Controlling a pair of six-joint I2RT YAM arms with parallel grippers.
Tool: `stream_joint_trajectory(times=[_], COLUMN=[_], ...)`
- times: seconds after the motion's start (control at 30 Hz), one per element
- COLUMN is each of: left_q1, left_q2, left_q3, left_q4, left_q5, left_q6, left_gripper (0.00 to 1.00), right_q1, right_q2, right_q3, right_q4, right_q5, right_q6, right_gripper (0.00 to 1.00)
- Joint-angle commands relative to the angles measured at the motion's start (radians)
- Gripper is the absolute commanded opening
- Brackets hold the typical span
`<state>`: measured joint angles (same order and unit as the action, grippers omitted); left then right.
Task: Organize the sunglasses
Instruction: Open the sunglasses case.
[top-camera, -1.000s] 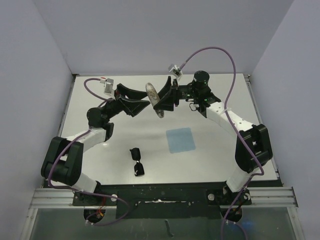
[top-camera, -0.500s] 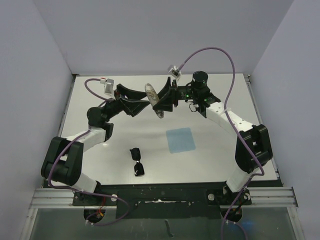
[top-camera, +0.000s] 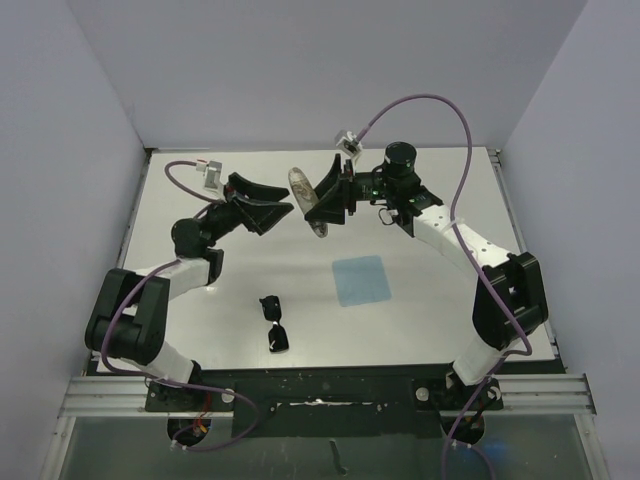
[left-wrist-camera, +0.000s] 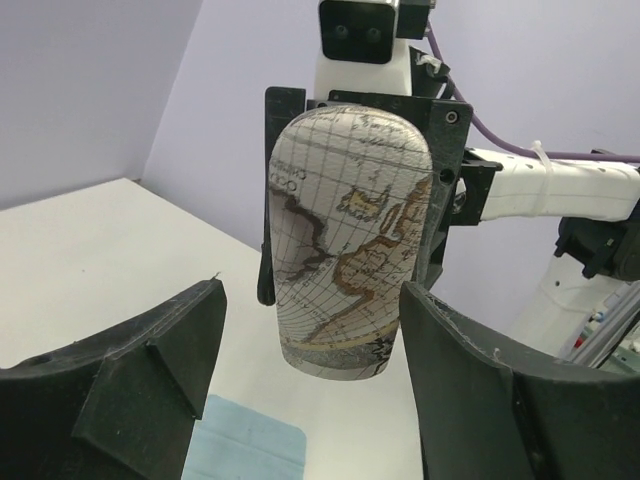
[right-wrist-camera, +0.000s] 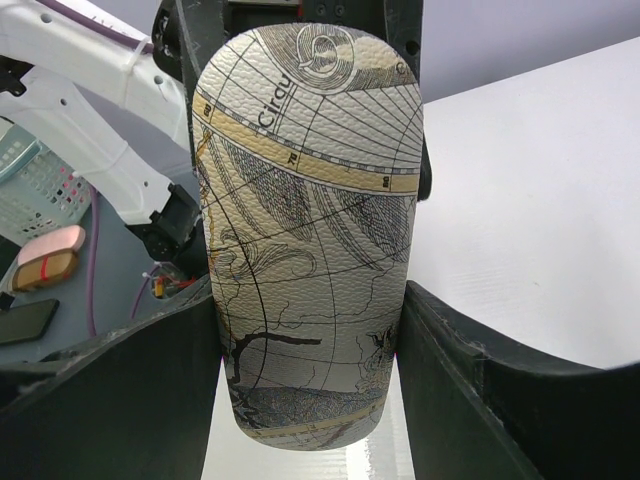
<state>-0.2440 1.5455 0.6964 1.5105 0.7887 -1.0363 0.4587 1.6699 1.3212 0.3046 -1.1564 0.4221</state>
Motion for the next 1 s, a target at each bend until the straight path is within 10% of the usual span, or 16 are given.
stream_joint_trajectory(times=[0.0,0.97], left_q1=[-0.006,-0.092], left_q2=[0.040,0.025], left_q3=[0.046,0.113], left_q4=[0.156,0.121], left_q5=[0.017,0.037], left_q6=[-0.082,-0.062], left_gripper=[0.68,0.70], right_q1=[0.006,0.036], right_q2=[-0.044,0.004], right_q3=[0.043,0.081], right_q4=[0.035,-0.022], right_q5=[0.004,0.017], right_q6=[-0.005,-0.037], right_gripper=[0.00,0.00])
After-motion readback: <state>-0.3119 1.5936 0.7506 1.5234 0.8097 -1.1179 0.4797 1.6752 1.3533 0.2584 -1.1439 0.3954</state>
